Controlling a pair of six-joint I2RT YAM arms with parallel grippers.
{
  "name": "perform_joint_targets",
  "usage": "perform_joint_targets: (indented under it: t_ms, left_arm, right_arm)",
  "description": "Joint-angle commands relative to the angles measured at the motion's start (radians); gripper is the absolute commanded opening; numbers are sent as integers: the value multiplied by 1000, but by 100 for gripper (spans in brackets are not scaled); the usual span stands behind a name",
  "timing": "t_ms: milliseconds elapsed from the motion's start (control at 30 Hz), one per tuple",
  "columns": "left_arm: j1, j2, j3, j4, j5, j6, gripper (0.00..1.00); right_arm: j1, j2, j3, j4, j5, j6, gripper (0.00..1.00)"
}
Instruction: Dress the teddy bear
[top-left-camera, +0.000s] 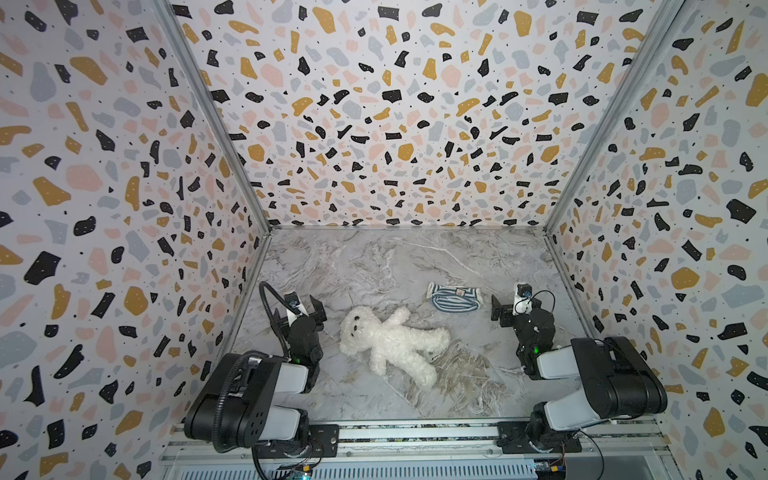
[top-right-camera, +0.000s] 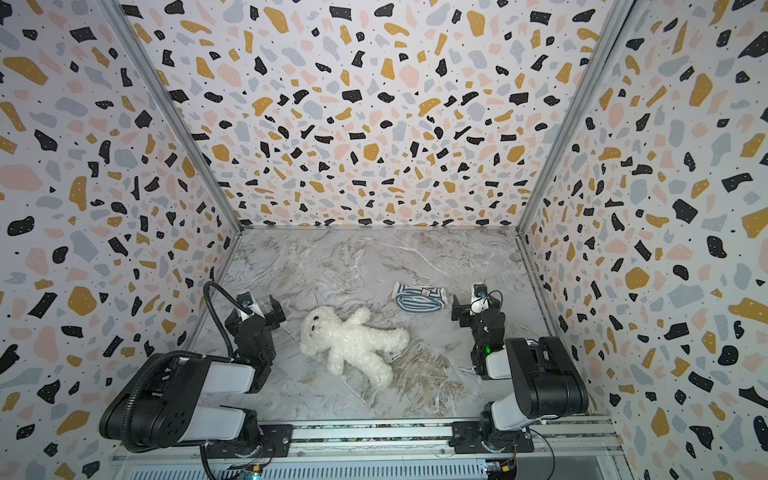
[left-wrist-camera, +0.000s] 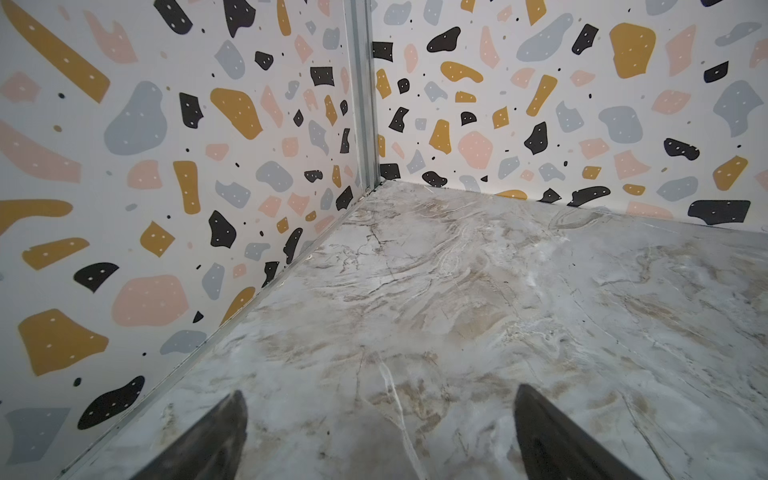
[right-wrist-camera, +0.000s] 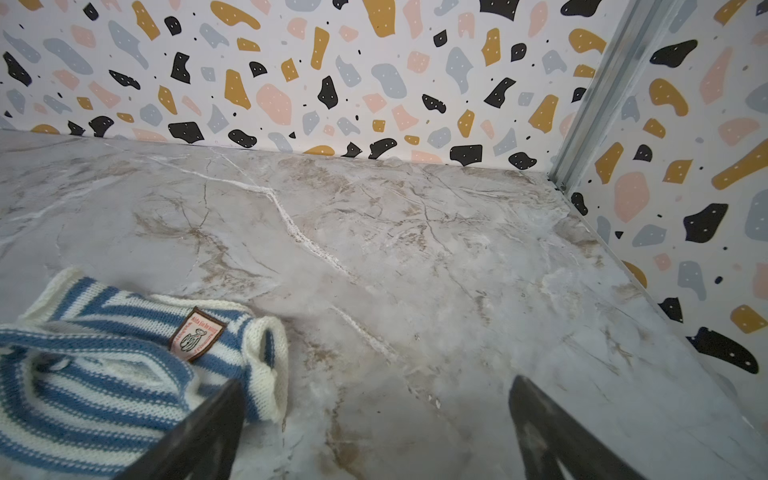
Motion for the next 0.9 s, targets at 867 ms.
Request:
perform_joint_targets:
  t_ms: [867]
  left_arm:
    - [1,-436,346,-972,286,-507,100]
  right_arm:
    - [174,-388,273,-838,242,209,99]
